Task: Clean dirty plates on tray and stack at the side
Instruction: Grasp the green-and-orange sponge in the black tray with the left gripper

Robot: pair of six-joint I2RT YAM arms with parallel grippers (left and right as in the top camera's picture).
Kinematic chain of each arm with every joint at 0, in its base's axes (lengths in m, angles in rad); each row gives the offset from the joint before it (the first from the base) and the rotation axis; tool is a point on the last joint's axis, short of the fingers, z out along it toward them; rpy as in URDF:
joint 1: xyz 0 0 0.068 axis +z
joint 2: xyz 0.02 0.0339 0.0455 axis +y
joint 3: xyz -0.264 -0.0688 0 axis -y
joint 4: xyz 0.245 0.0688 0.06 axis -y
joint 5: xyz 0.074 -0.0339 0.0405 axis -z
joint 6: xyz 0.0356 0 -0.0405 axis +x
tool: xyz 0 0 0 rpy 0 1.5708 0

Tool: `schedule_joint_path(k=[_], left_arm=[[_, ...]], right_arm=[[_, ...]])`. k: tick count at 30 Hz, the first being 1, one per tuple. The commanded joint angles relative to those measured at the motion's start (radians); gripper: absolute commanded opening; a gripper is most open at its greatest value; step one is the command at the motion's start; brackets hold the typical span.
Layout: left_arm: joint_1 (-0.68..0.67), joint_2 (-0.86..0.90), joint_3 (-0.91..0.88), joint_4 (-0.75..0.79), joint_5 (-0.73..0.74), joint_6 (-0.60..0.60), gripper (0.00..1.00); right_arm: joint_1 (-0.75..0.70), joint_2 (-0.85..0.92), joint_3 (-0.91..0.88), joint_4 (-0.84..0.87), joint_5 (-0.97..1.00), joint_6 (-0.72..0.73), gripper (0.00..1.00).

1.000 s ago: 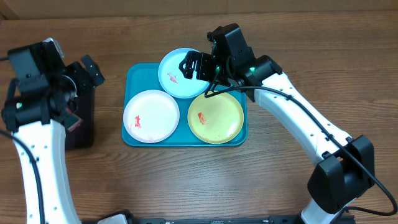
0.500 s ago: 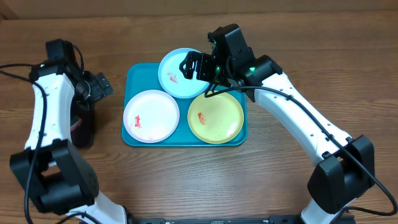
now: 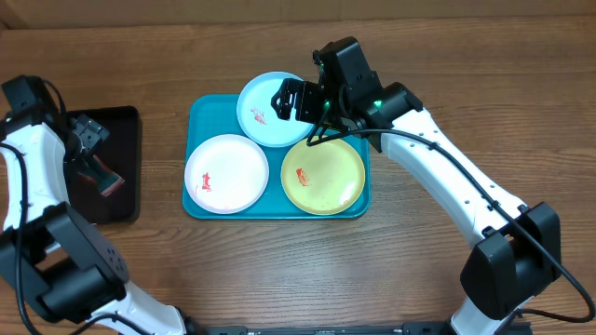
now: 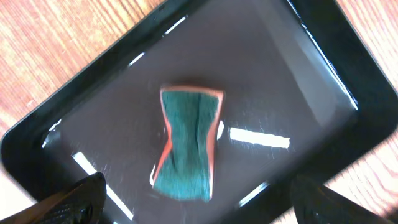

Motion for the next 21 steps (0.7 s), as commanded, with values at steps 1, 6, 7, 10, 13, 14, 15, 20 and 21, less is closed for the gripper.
schedule_joint_path(k=[1,6,7,10,13,14,15,20,21], left_arm=[[0.008,0.11,0.019,0.043,0.012,0.009,0.96],[0.008,0.191,0.019,0.11,0.01,0.008,0.96],[0.009,0.203,0.019,0.121,0.01,0.008,0.96],[0.014,0.236,0.019,0.144,0.01,0.008,0.92],[0.024,0.257,0.019,0.147,0.007,0.005,0.88],[0.028,0.266,0.019,0.148,0.006,0.005,0.87],[0.033,0.272,0.019,0.147,0.006,0.005,0.86],[0.042,0.32,0.019,0.12,-0.003,0.012,0.72],[0.041,0.326,0.019,0.119,-0.014,0.016,0.6]], right_arm=[[0.005,-0.012,0.023,0.005,0.018,-0.003,1.0],[0.005,-0.012,0.023,-0.001,0.018,-0.003,1.0],[0.005,-0.012,0.023,-0.003,0.018,-0.003,1.0],[0.005,-0.012,0.023,-0.01,0.018,-0.003,1.0],[0.005,-0.012,0.023,-0.01,0.018,-0.003,1.0],[0.005,-0.012,0.023,-0.009,0.018,-0.003,1.0],[0.005,-0.012,0.023,-0.008,0.018,-0.003,1.0],[0.005,-0.012,0.023,0.0,0.018,-0.003,1.0],[0.005,-0.012,0.023,0.0,0.018,-0.003,1.0]])
